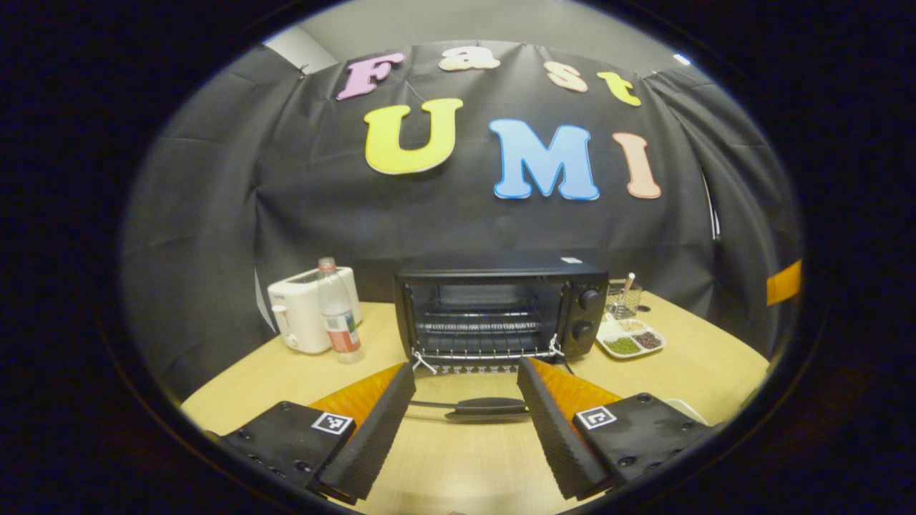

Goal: Open the electric oven with the left hand, put the food in, and close the electric oven.

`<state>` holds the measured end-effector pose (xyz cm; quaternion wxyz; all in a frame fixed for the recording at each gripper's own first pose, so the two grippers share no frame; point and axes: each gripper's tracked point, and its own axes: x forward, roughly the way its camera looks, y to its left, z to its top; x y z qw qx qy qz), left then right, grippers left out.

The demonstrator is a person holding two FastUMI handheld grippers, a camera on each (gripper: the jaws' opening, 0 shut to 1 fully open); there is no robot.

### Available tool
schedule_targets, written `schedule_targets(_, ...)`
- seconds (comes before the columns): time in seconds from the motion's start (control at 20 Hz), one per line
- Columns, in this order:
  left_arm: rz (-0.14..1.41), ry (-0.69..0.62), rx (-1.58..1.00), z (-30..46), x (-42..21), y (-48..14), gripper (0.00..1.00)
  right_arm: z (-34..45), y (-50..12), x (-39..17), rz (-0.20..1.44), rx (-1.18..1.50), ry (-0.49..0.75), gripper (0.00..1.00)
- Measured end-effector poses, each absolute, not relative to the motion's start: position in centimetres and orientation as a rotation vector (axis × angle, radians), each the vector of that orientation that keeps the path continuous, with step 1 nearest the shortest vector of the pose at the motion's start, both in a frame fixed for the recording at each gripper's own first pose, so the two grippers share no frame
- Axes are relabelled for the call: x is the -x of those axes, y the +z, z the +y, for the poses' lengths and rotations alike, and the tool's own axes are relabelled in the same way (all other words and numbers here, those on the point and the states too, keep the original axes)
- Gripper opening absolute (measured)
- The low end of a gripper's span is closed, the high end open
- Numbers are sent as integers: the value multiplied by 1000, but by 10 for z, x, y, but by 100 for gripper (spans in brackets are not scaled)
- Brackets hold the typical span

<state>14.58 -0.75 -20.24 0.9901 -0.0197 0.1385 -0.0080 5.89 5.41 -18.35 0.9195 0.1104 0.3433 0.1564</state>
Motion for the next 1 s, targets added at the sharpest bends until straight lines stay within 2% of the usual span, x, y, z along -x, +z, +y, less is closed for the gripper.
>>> schedule_targets(0.15,236,4,16,12,-123,-168,97,65,-215,-51,865,-269,387,99)
schedule_targets(0.3,188,30,-23,33,-102,-139,100,70,-249,-47,1014,-258,414,99)
schedule_targets(0.4,166,54,-34,46,-91,-125,91,70,-269,-45,1079,-231,426,99)
schedule_targets(0.55,160,87,-25,60,-76,-113,92,66,-301,-46,1139,-145,409,99)
schedule_targets(0.65,154,111,-27,69,-66,-105,100,67,-322,-42,1196,-104,412,99)
schedule_targets(0.7,143,120,-28,72,-61,-100,97,69,-329,-38,1223,-92,423,95)
schedule_targets(0.75,135,131,-33,76,-56,-96,100,69,-338,-33,1244,-71,426,86)
schedule_targets(0.8,134,142,-37,81,-53,-96,97,68,-344,-30,1267,-43,425,75)
schedule_targets(0.9,135,166,-41,90,-45,-97,100,64,-355,-27,1291,9,406,75)
schedule_targets(0.95,134,179,-39,95,-42,-96,100,62,-359,-29,1292,20,387,65)
schedule_targets(1.0,135,186,-37,98,-40,-96,100,63,-358,-28,1307,18,379,47)
